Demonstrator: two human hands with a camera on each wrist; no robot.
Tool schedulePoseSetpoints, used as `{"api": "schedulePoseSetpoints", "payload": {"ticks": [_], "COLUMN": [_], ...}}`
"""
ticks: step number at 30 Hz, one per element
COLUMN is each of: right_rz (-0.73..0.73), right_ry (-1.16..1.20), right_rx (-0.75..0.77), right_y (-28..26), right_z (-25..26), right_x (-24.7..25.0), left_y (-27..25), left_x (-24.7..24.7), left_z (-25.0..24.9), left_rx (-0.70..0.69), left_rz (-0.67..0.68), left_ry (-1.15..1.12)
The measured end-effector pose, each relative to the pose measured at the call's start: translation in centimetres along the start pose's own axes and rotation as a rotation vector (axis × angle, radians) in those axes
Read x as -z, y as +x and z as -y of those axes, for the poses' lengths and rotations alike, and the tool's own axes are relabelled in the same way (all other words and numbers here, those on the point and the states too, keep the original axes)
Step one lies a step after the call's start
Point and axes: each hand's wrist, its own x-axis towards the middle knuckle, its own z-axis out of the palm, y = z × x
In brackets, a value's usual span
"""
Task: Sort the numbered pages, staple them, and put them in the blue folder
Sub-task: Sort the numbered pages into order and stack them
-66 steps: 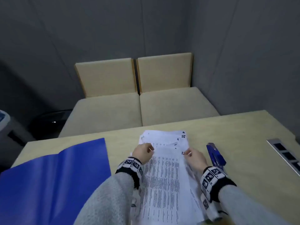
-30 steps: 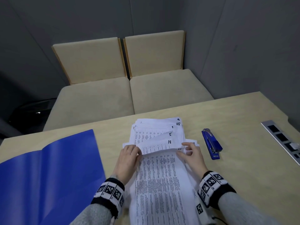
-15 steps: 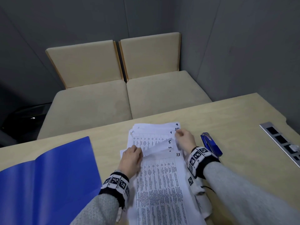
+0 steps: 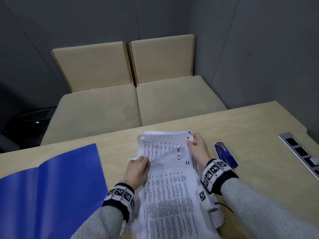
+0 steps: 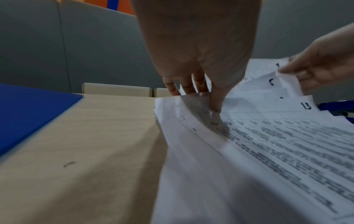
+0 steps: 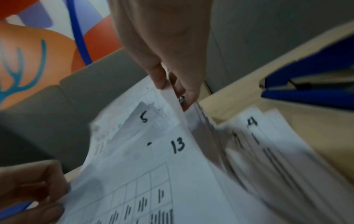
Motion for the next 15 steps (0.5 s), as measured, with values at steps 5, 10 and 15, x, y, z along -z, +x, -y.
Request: {"api": "schedulePoseSetpoints", "payload": {"ticks": [5,10,15], "right_rz": [-0.23,-0.516,-0.458], "right_ry": [0.221,0.328,0.253], "right_rx": [0.304,0.53,0.391], "right_y": [-1.5,-3.1,-3.0], "right_z": [5.6,12.4,12.0], "right_x": [4.2,12.5,16.5], "left_y": [0.0,0.4,0.7], "left_x": [0.0,0.3,0.5], "left_z": [-0.3,-0.6,-0.6], "left_rx": [0.062,0.111,0.146], "left_rz": [0.022,0.085,0.074], "left_ry": [0.026,0.056,0.07]}}
